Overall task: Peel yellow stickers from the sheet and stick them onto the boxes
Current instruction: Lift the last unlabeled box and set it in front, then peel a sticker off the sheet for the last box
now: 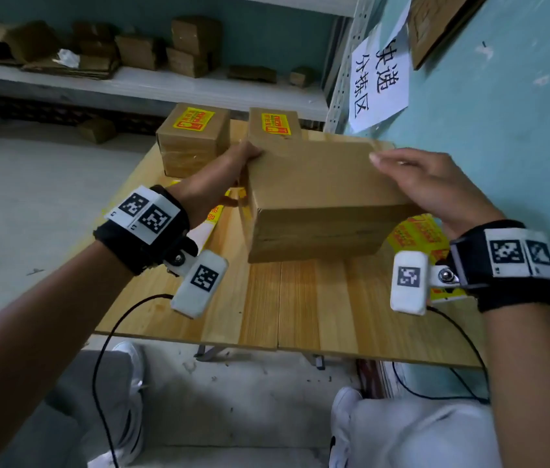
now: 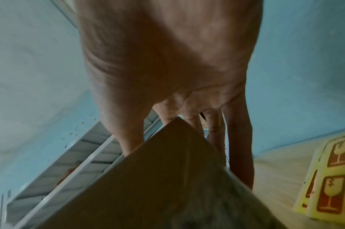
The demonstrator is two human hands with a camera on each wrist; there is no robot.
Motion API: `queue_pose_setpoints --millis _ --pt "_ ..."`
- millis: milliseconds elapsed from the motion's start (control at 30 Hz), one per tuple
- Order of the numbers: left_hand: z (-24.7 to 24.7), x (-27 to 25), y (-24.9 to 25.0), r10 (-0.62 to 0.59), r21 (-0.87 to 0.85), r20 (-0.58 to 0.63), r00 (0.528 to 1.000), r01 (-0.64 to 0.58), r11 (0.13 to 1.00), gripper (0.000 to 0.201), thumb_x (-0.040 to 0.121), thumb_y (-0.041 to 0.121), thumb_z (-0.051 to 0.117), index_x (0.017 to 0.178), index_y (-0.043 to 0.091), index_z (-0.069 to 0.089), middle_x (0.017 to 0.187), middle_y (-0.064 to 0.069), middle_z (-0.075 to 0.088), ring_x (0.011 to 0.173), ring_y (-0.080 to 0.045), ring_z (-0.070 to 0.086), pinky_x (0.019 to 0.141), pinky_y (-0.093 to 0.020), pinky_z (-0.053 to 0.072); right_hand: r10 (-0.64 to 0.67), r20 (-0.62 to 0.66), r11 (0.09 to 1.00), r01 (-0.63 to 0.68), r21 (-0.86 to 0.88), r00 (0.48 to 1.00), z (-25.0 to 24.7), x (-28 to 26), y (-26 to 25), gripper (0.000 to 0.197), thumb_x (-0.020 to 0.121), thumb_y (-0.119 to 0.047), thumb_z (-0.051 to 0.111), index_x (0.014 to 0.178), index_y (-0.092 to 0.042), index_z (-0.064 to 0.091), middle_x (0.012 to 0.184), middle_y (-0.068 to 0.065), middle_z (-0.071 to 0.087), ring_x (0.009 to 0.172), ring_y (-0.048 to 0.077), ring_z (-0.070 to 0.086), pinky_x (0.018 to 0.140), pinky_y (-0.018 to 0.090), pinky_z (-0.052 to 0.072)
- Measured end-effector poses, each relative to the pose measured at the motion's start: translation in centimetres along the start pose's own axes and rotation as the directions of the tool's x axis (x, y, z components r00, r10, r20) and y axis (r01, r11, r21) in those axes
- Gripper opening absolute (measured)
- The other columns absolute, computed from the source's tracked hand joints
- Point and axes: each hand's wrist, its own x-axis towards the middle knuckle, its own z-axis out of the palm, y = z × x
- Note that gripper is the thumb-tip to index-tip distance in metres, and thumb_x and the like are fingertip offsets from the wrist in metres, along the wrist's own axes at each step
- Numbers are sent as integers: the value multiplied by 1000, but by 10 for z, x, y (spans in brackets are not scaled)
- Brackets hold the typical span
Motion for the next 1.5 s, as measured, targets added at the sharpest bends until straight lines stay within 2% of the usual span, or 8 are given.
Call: queue_pose_setpoints --millis 100,200,367,567,733,933,1133,1500 --pt "3 -5 -6 -34 91 19 999 32 995 36 101 44 36 129 26 47 129 2 56 119 -15 52 105 -41 40 30 45 983 -21 -183 999 4 -9 -2 56 81 -61 68 127 -28 64 116 -2 68 107 11 61 89 26 45" --pt "6 -8 -12 -18 163 46 999 10 987 23 104 33 36 122 25 49 114 9 57 102 -6 53 96 -27 37 39 130 919 15 -394 991 5 -18 -8 64 85 -60 64 141 -32 50 108 -6 58 100 13 53 87 27 40" --pt "5 -6 -15 -3 155 29 1000 -1 988 21 104 30 40 117 19 52 104 10 58 92 -2 56 83 -21 44 63 170 914 11 -405 983 8 -20 -11 59 84 -61 63 136 -36 51 97 -5 61 91 15 59 72 28 42" --pt "-32 -6 -5 101 158 -151 983 -77 984 30 100 35 50 125 21 57 121 5 58 114 -11 52 99 -29 39 72 210 904 25 -426 975 7 -16 -12 60 83 -63 62 134 -33 51 94 -6 63 79 3 59 60 21 41" --pt "-72 0 -14 74 200 -305 950 -12 980 32 98 28 52 127 15 58 125 -5 59 114 -17 51 93 -28 38 14 160 855 71 -513 987 4 -15 -23 62 90 -61 55 142 -30 48 120 7 64 110 25 60 94 37 47" --pt "-92 13 -48 -25 385 -375 927 181 905 28 92 20 61 115 4 65 89 -9 63 83 -21 54 72 -27 42 -193 39 938 196 -285 980 14 -15 -57 41 90 -54 61 125 -33 61 112 -5 67 104 18 63 91 33 46" --pt "-105 21 -68 -76 704 -386 920 346 620 65 74 55 74 129 27 53 129 -12 53 119 -33 49 100 -43 45 -254 151 934 283 -218 955 49 -19 -70 40 93 -51 58 127 -29 61 108 -6 65 98 15 64 81 26 47" --pt "-115 26 -72 -110 684 -398 911 375 626 75 70 34 84 135 26 47 132 -15 48 118 -33 51 85 -36 43 -276 169 907 315 -280 946 63 -20 -73 45 95 -50 55 132 -24 58 115 -5 64 99 12 58 80 25 40"
